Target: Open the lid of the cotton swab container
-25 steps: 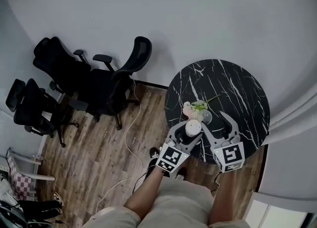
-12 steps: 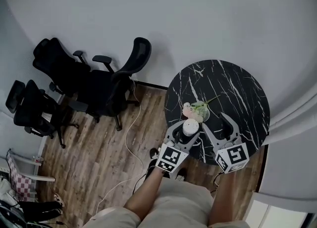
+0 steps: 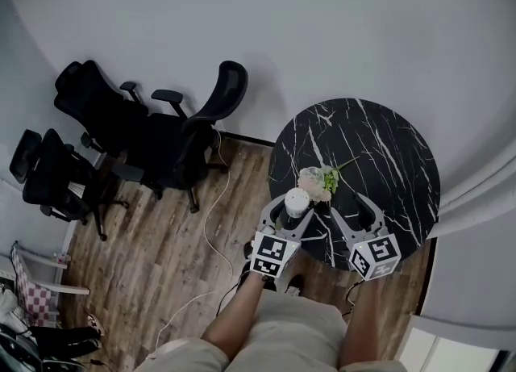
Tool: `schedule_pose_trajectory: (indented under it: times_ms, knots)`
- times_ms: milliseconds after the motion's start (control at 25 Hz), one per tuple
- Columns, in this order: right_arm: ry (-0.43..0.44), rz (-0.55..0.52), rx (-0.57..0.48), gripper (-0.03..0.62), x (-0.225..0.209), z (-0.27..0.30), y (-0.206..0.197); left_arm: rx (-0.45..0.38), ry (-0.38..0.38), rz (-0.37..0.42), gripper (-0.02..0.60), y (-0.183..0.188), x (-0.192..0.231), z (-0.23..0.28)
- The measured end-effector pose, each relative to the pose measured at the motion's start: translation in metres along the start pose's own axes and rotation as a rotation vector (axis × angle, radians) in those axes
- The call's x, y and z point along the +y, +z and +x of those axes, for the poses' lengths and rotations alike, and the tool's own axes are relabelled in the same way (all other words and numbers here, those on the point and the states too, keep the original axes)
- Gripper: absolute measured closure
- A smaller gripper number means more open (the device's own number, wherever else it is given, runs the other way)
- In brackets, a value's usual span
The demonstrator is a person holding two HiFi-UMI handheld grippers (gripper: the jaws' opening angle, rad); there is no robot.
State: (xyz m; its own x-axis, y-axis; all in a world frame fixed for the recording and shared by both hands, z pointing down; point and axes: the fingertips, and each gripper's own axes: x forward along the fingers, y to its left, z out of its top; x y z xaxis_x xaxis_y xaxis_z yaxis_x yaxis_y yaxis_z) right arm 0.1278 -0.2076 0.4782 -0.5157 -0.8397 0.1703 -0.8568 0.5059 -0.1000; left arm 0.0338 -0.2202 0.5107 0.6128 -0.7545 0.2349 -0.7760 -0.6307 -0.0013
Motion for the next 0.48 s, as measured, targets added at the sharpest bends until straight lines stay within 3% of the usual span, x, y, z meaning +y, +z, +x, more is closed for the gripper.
schedule_pose_trajectory:
  times_ms: [200, 360, 480]
  knots:
    - [0.028, -0.012, 0.007, 0.301, 0.007, 0.002, -0.002, 0.002, 0.013, -0.016, 0.313, -0.001, 0.003, -0.001]
    - [0.073, 0.007, -0.045, 0.301, 0.017, 0.001, 0.007, 0.004, 0.003, -0.016, 0.313, -0.005, 0.0, -0.001]
    - [0.072, 0.016, -0.067, 0.358, 0.018, 0.001, 0.013, 0.003, -0.002, -0.014, 0.313, -0.003, -0.002, 0.001]
